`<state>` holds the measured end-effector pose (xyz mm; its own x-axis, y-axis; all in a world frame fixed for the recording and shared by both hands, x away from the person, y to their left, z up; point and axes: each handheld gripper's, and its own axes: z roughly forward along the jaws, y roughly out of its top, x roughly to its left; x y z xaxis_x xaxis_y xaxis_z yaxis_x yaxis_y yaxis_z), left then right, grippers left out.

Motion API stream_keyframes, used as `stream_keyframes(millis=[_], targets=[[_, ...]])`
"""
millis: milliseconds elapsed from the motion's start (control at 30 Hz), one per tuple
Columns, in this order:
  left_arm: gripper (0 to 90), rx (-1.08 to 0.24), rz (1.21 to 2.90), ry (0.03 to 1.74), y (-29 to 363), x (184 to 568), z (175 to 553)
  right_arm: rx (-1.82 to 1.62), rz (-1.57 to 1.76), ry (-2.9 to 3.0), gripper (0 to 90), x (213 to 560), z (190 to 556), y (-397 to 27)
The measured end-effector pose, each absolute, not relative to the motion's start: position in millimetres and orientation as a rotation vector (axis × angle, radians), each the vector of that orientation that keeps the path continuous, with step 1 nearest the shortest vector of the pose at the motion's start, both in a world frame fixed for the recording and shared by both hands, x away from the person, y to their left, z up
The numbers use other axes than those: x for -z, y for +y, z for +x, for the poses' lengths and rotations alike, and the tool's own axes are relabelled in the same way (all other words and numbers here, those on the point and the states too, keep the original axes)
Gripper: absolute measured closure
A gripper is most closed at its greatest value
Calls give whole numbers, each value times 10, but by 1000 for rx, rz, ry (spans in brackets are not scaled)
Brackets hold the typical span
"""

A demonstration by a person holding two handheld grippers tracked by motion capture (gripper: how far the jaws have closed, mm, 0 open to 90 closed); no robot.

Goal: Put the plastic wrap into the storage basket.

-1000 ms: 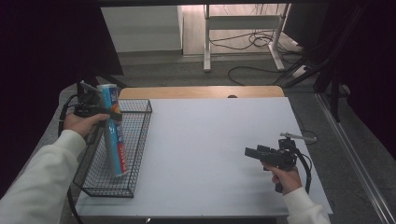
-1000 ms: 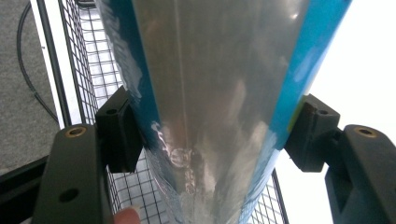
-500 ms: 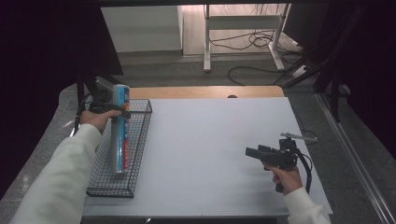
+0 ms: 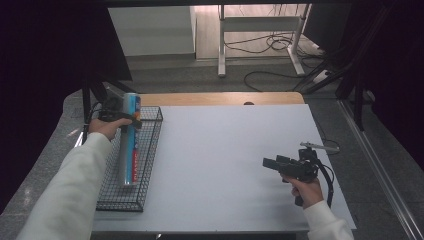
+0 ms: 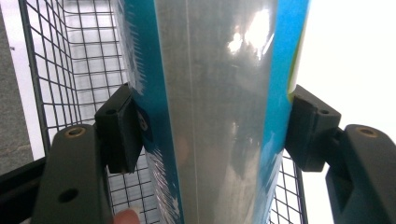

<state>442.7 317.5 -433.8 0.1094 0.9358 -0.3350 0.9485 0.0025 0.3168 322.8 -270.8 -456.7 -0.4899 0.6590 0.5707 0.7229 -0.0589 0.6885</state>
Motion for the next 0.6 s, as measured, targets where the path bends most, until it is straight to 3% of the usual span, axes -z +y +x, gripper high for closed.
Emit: stream_keyframes(millis=[600], targets=[[319,48,2004,1798,3111,4274,4412,1622,-1556,-2114,110,4541,3221,-2722]])
